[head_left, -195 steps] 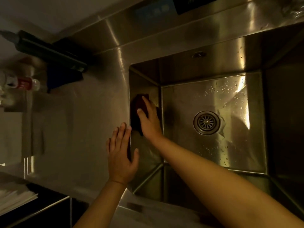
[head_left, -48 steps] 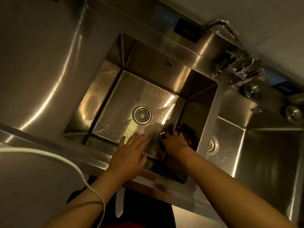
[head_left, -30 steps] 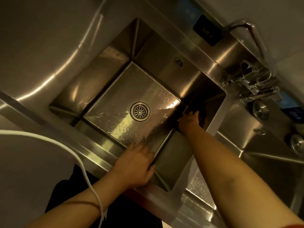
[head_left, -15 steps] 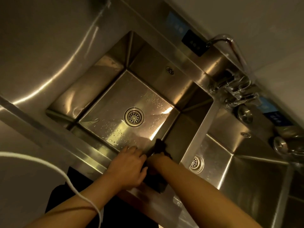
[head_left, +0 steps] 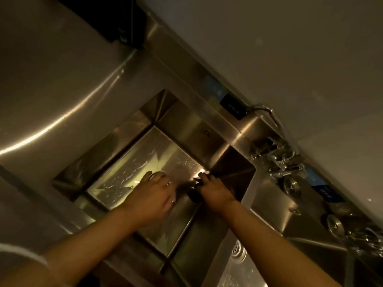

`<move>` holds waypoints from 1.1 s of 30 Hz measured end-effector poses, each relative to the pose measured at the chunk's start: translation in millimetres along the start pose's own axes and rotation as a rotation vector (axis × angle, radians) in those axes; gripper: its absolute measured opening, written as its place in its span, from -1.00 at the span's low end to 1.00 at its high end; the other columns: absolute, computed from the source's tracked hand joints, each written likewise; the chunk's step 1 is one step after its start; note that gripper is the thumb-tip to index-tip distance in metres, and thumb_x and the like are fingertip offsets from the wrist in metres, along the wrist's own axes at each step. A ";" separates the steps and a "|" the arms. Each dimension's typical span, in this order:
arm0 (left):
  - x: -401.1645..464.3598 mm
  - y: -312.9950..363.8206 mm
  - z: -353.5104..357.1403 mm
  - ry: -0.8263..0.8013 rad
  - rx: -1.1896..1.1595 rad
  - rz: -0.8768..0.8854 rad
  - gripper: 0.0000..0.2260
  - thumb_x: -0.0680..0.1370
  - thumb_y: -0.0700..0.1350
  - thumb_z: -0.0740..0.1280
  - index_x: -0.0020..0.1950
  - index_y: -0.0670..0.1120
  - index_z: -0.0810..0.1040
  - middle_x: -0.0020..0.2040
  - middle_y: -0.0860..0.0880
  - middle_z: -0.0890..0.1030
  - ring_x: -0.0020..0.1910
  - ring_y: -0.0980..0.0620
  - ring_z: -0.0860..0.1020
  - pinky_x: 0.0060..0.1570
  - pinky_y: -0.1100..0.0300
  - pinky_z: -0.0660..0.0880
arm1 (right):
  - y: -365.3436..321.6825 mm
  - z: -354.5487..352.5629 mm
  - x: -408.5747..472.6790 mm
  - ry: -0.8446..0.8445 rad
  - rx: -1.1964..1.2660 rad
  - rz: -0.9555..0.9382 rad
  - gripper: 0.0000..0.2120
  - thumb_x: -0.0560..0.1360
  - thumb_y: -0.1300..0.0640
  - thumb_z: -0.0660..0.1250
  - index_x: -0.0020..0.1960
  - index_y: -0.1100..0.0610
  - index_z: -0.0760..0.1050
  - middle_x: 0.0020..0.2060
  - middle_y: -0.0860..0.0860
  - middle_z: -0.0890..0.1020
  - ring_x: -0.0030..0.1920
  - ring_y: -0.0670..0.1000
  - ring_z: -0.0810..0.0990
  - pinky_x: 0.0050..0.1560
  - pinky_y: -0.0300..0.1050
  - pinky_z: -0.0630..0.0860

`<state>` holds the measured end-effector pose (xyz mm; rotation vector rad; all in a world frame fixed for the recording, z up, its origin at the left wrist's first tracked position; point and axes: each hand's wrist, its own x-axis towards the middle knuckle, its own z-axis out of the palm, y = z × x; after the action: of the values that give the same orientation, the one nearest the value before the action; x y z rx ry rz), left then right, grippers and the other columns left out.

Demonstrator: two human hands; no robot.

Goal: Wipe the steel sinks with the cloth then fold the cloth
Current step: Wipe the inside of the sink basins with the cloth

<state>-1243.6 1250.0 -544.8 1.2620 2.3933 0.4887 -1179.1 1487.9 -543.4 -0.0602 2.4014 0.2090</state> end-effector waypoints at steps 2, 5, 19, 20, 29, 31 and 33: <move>20.7 -29.2 -18.7 0.066 0.036 -0.025 -0.53 0.61 0.14 0.06 0.44 0.05 0.51 0.44 0.02 0.49 0.50 -0.08 0.37 0.53 -0.14 0.21 | 7.0 -18.4 16.1 0.095 -0.012 -0.020 -0.61 0.59 0.14 0.30 0.41 0.03 0.46 0.61 0.11 0.06 0.49 0.34 0.21 0.43 0.28 0.32; 44.9 -68.4 -45.9 0.141 0.131 -0.064 -0.52 0.60 0.08 0.24 0.52 0.04 0.43 0.52 -0.04 0.43 0.55 -0.11 0.32 0.51 -0.20 0.24 | 9.5 -38.2 40.7 0.255 -0.077 -0.110 -0.51 0.50 0.24 0.34 0.42 0.07 0.44 0.59 0.17 0.10 0.49 0.35 0.22 0.38 0.28 0.33; 63.1 -152.6 -51.5 0.258 0.288 -0.243 -0.19 0.47 0.19 0.22 0.66 -0.14 0.14 0.64 -0.24 0.19 0.63 -0.27 0.16 0.54 -0.30 0.11 | 30.3 -84.4 176.1 0.558 -0.448 -0.311 -0.54 0.55 0.18 0.30 0.45 0.09 0.47 0.61 0.18 0.17 0.57 0.42 0.07 0.50 0.40 0.19; 65.1 -153.8 -51.3 0.276 0.271 -0.246 -0.16 0.46 0.21 0.19 0.67 -0.15 0.14 0.65 -0.23 0.19 0.63 -0.25 0.16 0.55 -0.28 0.12 | 34.6 -82.9 185.9 0.536 -0.476 -0.318 -0.52 0.57 0.16 0.31 0.49 0.05 0.43 0.63 0.16 0.11 0.59 0.40 -0.01 0.52 0.41 0.12; 62.3 -191.9 -55.9 0.226 0.284 -0.130 -0.13 0.46 0.23 0.23 0.70 -0.06 0.05 0.68 -0.11 0.15 0.64 -0.15 0.17 0.52 -0.21 0.23 | 62.2 -25.3 200.7 0.210 -0.774 -0.327 -0.61 0.68 0.06 0.13 0.47 0.02 0.46 0.64 0.14 0.06 0.61 0.36 -0.12 0.59 0.26 -0.13; 63.5 -194.0 -52.4 0.232 0.290 -0.150 -0.12 0.46 0.22 0.22 0.71 -0.04 0.01 0.68 -0.12 0.14 0.65 -0.16 0.13 0.54 -0.22 0.19 | 77.9 -4.6 181.4 0.110 -0.810 -0.344 -0.62 0.68 0.04 0.15 0.47 0.01 0.47 0.63 0.13 0.10 0.61 0.34 -0.08 0.59 0.25 -0.11; 64.7 -198.5 -50.0 0.241 0.299 -0.152 -0.10 0.45 0.23 0.22 0.71 -0.05 0.01 0.68 -0.13 0.14 0.66 -0.12 0.09 0.53 -0.22 0.17 | 92.1 13.2 159.3 0.024 -0.859 -0.359 -0.57 0.67 0.03 0.16 0.52 0.05 0.40 0.63 0.16 0.11 0.61 0.36 -0.04 0.58 0.27 -0.07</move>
<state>-1440.8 1192.0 -606.9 1.1814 2.8244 0.2551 -1298.3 1583.2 -647.2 -0.8725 2.1045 1.0429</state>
